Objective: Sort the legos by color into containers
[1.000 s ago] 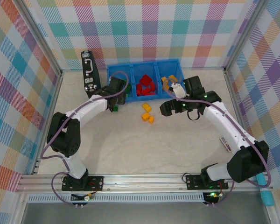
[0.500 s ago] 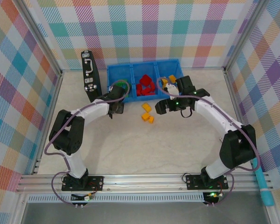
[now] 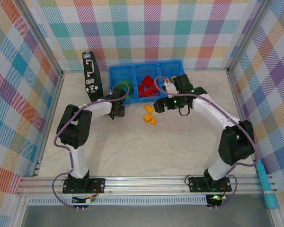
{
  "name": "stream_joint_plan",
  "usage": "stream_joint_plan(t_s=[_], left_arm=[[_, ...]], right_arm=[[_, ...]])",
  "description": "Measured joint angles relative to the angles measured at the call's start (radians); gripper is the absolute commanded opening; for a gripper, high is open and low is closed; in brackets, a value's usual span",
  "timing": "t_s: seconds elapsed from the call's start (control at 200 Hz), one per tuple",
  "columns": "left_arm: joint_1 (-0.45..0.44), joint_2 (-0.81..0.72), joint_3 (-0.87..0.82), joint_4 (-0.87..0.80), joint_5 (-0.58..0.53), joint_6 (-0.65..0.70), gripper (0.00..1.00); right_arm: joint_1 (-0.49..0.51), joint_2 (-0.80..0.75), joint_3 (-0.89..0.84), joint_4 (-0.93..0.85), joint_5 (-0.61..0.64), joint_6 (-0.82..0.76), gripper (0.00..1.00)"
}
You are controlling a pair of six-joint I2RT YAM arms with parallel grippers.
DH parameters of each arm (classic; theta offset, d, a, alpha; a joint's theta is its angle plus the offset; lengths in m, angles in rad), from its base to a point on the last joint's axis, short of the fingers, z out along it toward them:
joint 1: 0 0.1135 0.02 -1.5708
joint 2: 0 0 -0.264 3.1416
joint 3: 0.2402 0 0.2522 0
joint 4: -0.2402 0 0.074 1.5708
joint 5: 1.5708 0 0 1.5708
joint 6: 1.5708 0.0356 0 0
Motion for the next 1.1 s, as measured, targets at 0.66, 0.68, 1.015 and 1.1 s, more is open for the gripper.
stream_joint_plan(t_s=[0.66, 0.68, 1.015, 1.1], left_arm=[[0.010, 0.003, 0.022, -0.002, 0.093, 0.004, 0.29], [0.010, -0.005, 0.019, -0.005, 0.095, 0.004, 0.29], [0.010, -0.186, 0.024, -0.027, 0.115, 0.008, 0.29], [0.010, -0.182, 0.047, -0.023, 0.124, 0.011, 0.29]], right_arm=[[0.045, 0.135, 0.000, 0.116, 0.013, -0.006, 0.99], [0.047, 0.143, 0.000, 0.124, 0.016, -0.008, 0.98], [0.089, 0.283, 0.003, 0.230, 0.089, -0.062, 0.94], [0.092, 0.322, 0.024, 0.232, 0.101, -0.070, 0.92]])
